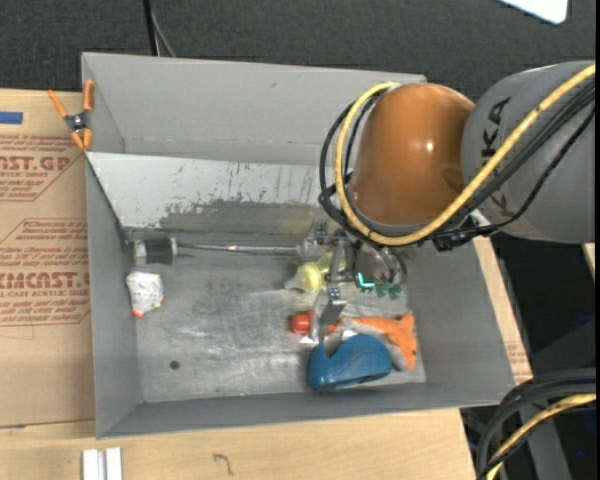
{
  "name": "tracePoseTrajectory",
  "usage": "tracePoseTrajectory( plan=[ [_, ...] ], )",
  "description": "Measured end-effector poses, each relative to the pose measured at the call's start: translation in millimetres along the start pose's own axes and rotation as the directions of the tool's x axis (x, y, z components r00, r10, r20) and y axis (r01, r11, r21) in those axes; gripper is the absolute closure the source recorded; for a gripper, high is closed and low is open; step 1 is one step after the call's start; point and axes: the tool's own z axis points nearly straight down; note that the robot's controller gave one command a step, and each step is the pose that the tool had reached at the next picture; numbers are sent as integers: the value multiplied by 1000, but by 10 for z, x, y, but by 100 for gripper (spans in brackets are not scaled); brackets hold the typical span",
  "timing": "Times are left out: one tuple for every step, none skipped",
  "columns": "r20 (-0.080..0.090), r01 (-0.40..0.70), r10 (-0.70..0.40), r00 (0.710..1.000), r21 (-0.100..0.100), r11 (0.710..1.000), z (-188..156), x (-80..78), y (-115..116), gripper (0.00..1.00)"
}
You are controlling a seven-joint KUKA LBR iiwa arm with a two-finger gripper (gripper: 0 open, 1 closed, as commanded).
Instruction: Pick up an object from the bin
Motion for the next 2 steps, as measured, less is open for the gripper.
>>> tracePoseTrajectory(
  plan=[
    [7, 0, 0, 1000, 0, 1000, -36, -16, -3, 0],
    [18, 92, -92, 996, 0, 996, 141, 55, -98, 0]
  ],
)
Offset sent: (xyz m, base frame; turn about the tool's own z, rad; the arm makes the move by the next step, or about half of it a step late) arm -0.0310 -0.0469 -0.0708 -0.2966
